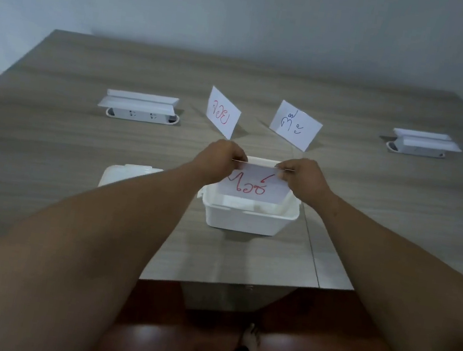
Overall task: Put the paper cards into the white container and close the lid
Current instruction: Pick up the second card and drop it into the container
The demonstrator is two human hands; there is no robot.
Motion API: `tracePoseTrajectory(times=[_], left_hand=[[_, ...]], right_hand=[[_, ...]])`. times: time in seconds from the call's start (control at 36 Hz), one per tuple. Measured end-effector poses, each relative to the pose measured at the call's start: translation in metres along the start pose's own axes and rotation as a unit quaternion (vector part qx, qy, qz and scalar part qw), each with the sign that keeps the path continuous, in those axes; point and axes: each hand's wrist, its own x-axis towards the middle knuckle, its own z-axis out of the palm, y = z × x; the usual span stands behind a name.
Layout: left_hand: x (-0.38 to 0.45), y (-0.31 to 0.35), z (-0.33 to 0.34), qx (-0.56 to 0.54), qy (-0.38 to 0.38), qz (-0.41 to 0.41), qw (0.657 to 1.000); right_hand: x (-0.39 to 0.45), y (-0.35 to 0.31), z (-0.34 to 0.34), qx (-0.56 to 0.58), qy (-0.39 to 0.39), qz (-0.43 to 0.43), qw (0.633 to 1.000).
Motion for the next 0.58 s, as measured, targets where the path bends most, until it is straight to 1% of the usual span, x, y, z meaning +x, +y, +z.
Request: tracePoseTrajectory(times=[0.19,0.36,0.47,0.53,0.58], left_hand=[[-0.020,-0.023,0.036,-0.015,-0.057,-0.032,0.998],[-0.018,-0.028,0.053,-0.008,-0.116,-0.047,0.992],[-0.016,-0.027,0.064,0.000,-0.175,-0.066,0.982],[-0.013,-0.028,0.068,0.006,-0.194,-0.083,0.977],[-0.003,-0.028,0.069,0.014,-0.200,-0.108,0.974]], right_hand=[[-0.019,0.019,0.027,-0.042,-0.020,0.002,0.999],[-0.031,0.031,0.035,-0.061,-0.070,0.005,0.996],[-0.031,0.044,0.037,-0.088,-0.115,0.011,0.989],[-0.030,0.049,0.038,-0.096,-0.131,0.013,0.987],[-0.023,0.053,0.035,-0.099,-0.130,0.014,0.986]])
